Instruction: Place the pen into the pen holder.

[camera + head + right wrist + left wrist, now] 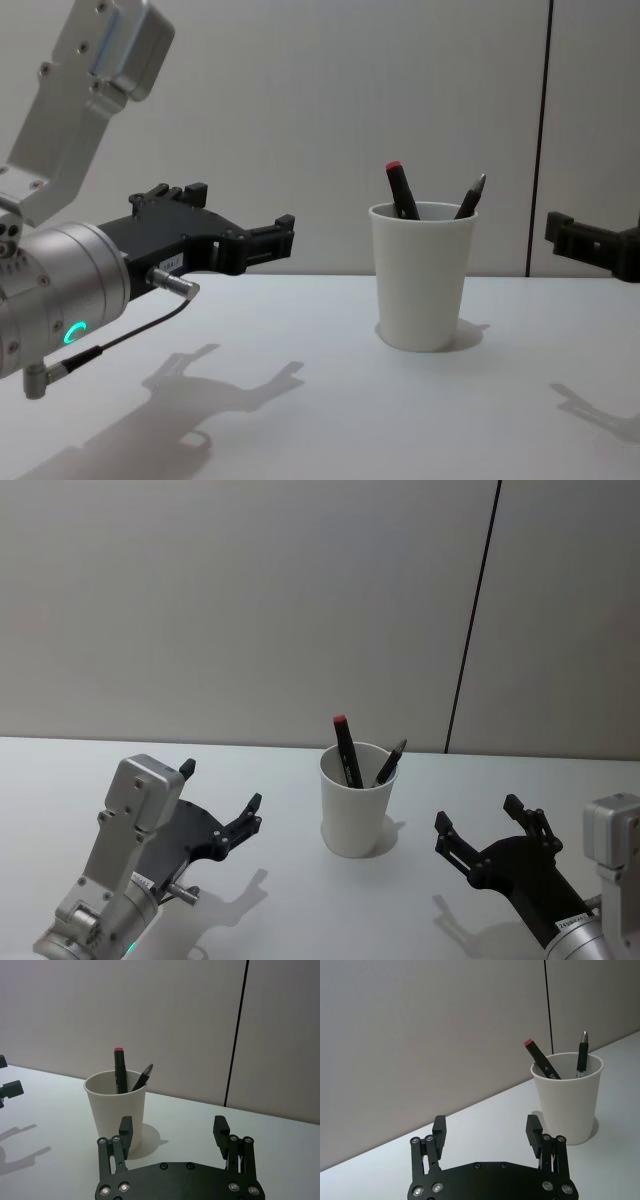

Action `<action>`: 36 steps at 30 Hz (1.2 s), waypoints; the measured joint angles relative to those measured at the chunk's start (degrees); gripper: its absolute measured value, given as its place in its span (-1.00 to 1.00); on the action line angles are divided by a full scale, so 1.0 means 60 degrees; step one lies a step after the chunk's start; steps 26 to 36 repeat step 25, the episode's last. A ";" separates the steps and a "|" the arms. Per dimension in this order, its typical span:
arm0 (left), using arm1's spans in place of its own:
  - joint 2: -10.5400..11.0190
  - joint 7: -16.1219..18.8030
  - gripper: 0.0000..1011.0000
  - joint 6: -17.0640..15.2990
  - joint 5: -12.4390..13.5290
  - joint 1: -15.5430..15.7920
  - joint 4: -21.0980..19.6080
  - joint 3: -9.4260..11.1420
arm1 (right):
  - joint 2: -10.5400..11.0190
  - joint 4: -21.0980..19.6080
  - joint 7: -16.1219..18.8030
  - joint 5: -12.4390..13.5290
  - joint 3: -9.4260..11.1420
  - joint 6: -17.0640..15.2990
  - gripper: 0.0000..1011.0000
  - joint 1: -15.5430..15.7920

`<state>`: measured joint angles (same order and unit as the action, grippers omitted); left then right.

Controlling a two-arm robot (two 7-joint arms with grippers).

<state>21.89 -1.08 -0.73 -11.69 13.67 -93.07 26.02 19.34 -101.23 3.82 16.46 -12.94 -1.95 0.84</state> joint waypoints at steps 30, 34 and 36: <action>0.0001 0.0077 0.98 -0.0018 0.0035 -0.0014 -0.0017 0.0001 | -0.0001 0.0001 0.0001 0.0001 0.0000 0.0001 0.98 0.0000; 0.0001 0.0077 0.98 -0.0018 0.0035 -0.0014 -0.0017 0.0001 | -0.0001 0.0001 0.0001 0.0001 0.0000 0.0001 0.98 0.0000; 0.0001 0.0077 0.98 -0.0018 0.0035 -0.0014 -0.0017 0.0001 | -0.0001 0.0001 0.0001 0.0001 0.0000 0.0001 0.98 0.0000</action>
